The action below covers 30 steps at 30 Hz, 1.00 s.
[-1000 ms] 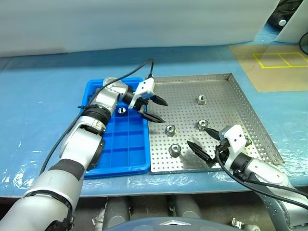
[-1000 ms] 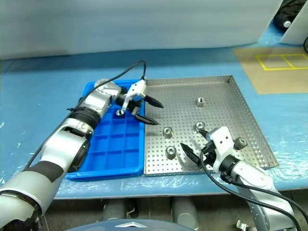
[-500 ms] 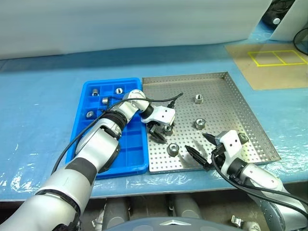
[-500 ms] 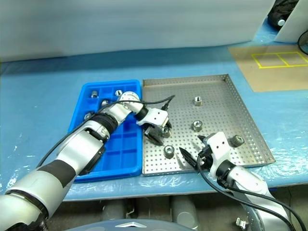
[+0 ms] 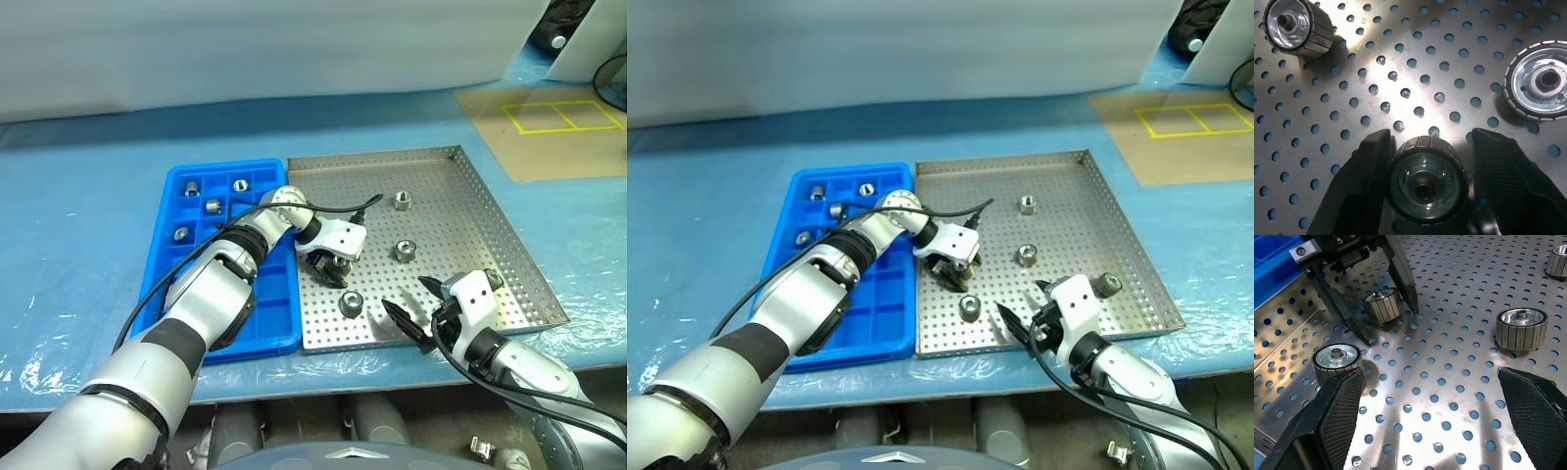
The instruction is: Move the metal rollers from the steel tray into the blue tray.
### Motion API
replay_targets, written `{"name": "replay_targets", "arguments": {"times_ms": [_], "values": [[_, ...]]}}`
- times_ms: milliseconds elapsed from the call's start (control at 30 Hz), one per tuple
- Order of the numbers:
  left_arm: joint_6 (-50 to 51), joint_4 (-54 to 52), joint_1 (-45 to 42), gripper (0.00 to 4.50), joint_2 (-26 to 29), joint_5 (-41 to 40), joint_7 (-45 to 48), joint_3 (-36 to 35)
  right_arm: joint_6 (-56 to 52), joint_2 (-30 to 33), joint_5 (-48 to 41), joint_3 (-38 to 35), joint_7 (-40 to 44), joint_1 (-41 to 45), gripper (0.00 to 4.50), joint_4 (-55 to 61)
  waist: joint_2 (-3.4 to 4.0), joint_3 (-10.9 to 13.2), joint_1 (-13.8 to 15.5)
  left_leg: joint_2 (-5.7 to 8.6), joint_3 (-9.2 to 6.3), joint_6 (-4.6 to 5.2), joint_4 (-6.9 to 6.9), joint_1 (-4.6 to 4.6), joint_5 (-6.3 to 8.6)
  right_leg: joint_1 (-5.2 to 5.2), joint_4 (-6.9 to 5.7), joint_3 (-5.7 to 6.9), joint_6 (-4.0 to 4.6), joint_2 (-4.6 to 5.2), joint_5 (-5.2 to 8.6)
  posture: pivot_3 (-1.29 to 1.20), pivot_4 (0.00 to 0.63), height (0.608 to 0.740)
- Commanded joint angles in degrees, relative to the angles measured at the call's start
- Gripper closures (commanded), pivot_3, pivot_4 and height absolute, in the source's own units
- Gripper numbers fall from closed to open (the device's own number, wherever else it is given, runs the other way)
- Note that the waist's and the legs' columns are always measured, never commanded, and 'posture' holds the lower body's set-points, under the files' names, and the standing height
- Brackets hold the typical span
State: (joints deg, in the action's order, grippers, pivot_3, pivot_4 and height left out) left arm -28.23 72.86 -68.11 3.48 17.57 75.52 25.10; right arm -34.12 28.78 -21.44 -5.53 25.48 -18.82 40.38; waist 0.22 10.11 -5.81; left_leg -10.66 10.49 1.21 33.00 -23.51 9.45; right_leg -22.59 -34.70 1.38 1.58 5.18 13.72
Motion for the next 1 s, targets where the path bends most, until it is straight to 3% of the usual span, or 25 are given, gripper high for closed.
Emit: {"name": "replay_targets", "arguments": {"times_ms": [33, 167, 367, 467, 633, 800, 1000], "values": [[0.05, -0.21, -0.61, 2.11, 0.71, 0.40, 0.58, -0.49, 1.27, 0.28, -0.10, -0.99, 0.10, 0.54, 0.00, 2.30, 0.00, 0.00, 0.02, 0.01, 0.00, 0.00, 0.00, 0.00, 0.00, 0.01, 0.00, 0.00, 0.00, 0.01, 0.00, -0.62, 0.150, 0.740], [-0.43, -0.48, -0.07, 2.77, 1.53, 0.21, 2.37, -0.66, 1.47, 0.53, 0.16, -0.93, 0.26, 1.70, 0.00, 1.48, 0.00, 0.00, -0.02, -0.01, 0.00, 0.00, 0.02, 0.01, 0.00, 0.01, -0.01, 0.00, 0.00, 0.00, 0.00, -0.61, 0.150, 0.740], [-1.04, -1.17, -0.47, 2.77, 1.72, -1.16, 1.43, -2.34, 1.56, 0.73, 0.08, -0.93, 0.73, 2.93, 0.00, 0.73, 0.00, 0.00, 0.03, -0.02, -0.01, 0.12, 0.02, -0.02, -0.07, -0.01, -0.01, 0.01, 0.00, 0.00, 0.00, -0.59, 0.150, 0.740], [-0.46, -3.68, -1.34, 2.77, 2.07, -7.30, 9.44, -6.68, 1.57, 1.14, -0.32, -0.92, 1.68, 3.99, 0.00, 0.27, -0.01, 0.01, 0.19, -0.01, -0.01, 0.16, 0.02, -0.04, -0.08, -0.03, -0.01, 0.01, 0.00, 0.00, -0.01, -0.57, 0.150, 0.740], [4.47, -6.86, -3.98, 2.77, 3.21, -14.24, 11.86, -13.55, 1.84, 1.79, -0.03, 0.09, 3.21, 7.09, 0.00, -1.60, 0.00, 0.01, 0.36, -0.01, 0.00, 0.16, 0.01, -0.04, -0.09, -0.03, -0.04, 0.01, 0.01, 0.01, -0.01, -0.54, 0.150, 0.740], [13.23, -12.50, -3.17, 2.77, 7.93, -20.27, 15.79, -18.41, 1.43, 2.78, -1.87, -0.05, 6.28, 14.19, 0.00, -5.10, 0.03, 0.01, 0.37, -0.04, 0.00, 0.13, 0.00, 0.04, -0.10, -0.05, -0.12, -0.01, 0.02, -0.01, -0.01, -0.45, 0.150, 0.740], [27.35, -34.53, 7.33, 2.77, 18.45, -27.19, 16.98, -18.71, -1.63, 4.48, -7.85, 1.59, 14.13, 29.05, 0.00, -11.27, 0.07, 0.04, 1.57, -0.11, 0.00, 0.08, -0.13, 0.05, -0.16, -0.08, -0.16, 0.03, 0.04, -0.05, -0.01, -0.26, 0.150, 0.740]]}}
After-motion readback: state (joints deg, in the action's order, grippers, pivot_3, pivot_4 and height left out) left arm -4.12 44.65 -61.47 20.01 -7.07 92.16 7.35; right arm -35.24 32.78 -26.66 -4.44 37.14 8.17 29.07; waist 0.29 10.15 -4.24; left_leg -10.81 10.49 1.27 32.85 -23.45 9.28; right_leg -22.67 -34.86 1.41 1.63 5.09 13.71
